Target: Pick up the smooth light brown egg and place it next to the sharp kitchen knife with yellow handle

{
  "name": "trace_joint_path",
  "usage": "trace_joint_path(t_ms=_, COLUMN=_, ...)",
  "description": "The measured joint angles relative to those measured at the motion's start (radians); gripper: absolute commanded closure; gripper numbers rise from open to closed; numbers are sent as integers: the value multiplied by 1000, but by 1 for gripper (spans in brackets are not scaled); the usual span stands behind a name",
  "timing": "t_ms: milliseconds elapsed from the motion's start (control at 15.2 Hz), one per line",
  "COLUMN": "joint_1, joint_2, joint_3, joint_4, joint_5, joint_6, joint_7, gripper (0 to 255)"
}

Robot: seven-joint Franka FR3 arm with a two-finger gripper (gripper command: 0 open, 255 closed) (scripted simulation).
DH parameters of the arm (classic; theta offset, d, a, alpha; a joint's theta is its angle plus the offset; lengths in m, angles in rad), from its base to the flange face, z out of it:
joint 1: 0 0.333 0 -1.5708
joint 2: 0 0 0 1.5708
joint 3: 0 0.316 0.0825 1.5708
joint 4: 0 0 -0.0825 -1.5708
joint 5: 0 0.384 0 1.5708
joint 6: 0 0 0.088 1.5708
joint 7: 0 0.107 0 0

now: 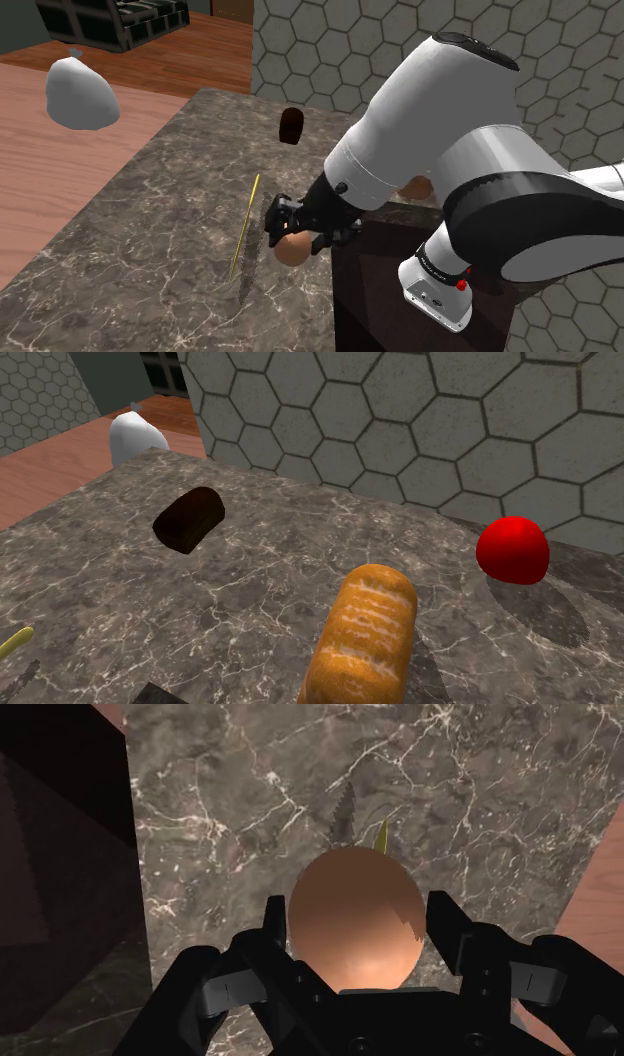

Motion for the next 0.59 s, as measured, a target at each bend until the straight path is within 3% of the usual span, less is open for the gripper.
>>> trace_joint_path(t_ms=594, joint_1=-7, joint_2=45, joint_3=88, joint_4=-65, joint_5=40, joint_6=120, joint_7=17, gripper=255)
